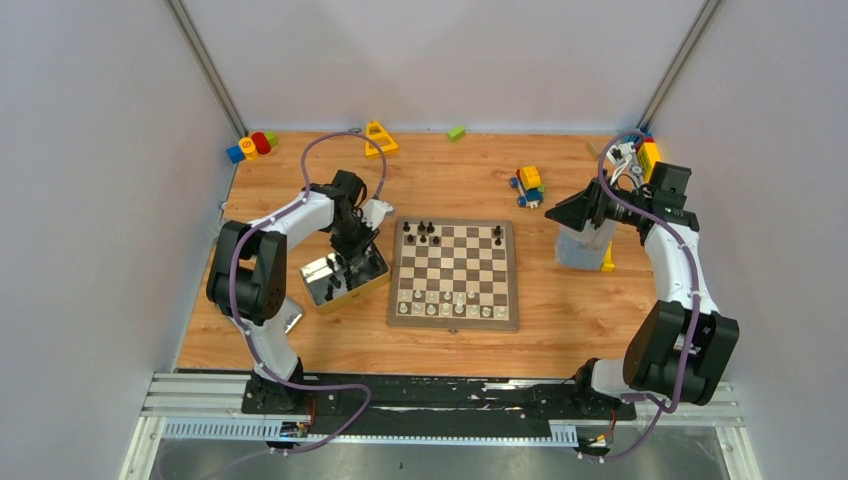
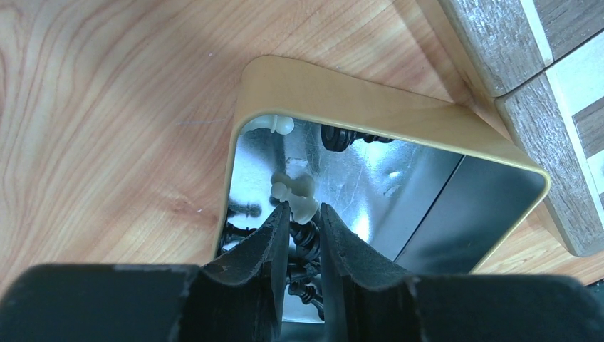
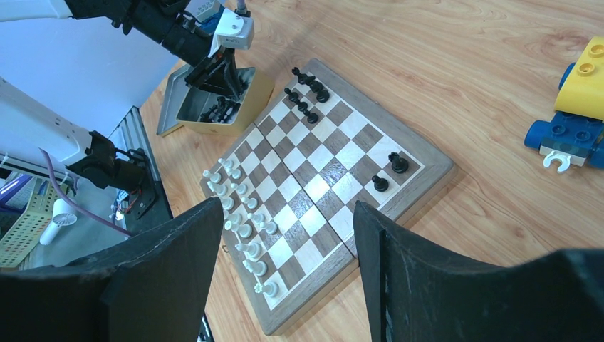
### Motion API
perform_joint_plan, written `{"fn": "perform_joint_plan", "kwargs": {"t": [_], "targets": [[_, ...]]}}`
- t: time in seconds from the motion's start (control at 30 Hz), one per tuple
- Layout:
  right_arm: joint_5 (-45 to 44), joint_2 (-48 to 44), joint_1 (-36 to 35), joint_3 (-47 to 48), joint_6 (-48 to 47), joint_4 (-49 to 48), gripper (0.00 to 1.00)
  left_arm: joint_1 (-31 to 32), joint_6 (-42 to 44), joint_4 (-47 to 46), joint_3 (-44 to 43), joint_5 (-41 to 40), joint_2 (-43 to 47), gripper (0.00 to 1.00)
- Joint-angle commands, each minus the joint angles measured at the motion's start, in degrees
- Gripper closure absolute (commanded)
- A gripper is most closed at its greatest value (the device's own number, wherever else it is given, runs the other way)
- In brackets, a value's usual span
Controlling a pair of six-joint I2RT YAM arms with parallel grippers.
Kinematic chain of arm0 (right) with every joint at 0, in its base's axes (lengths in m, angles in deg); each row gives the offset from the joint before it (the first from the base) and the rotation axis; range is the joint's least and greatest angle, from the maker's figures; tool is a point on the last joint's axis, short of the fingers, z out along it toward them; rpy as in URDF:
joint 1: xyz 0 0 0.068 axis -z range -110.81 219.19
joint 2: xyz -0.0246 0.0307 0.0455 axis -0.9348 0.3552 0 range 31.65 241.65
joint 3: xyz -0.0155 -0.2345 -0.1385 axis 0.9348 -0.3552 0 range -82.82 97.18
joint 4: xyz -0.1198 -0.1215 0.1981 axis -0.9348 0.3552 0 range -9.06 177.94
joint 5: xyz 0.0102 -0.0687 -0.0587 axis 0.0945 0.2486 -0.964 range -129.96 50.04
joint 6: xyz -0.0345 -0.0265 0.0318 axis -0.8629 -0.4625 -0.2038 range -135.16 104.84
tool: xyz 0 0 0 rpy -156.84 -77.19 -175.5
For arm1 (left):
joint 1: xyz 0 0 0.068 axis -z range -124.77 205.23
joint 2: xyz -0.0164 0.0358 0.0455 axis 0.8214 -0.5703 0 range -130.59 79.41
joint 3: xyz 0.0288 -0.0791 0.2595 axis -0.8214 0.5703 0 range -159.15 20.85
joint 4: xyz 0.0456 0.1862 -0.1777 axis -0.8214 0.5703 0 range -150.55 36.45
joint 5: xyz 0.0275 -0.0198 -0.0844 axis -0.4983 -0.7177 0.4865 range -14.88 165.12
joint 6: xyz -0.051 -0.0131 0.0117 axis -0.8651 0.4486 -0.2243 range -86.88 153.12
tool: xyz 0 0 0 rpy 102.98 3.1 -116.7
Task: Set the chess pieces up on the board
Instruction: Pick up the chess piece from the storage box.
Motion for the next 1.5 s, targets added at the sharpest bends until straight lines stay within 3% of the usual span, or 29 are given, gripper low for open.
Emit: {"fn": "perform_joint_plan", "kwargs": {"t": [0.0, 0.8, 1.2, 1.47], "targets": [[0.9, 0.1, -0.3, -0.2, -1.9, -1.6, 0.32, 0.2, -1.9, -0.9, -1.3, -0.3, -0.3, 0.69], [0.9, -0.4, -0.3, -0.3, -2.0, -1.5, 0.31, 0.6, -0.8, -2.0, 1.8, -3.6, -1.7, 0.67], [1.1, -0.3, -0.2, -0.1, -1.7, -1.5, 0.31, 0.6, 0.3, -2.9, 3.2, -5.3, -1.0, 0.81], [1.5, -1.2, -0.3, 0.1, -0.9, -1.6, 0.31, 0.7, 2.7, -4.7, 5.4, -7.4, 3.5, 0.84]]}}
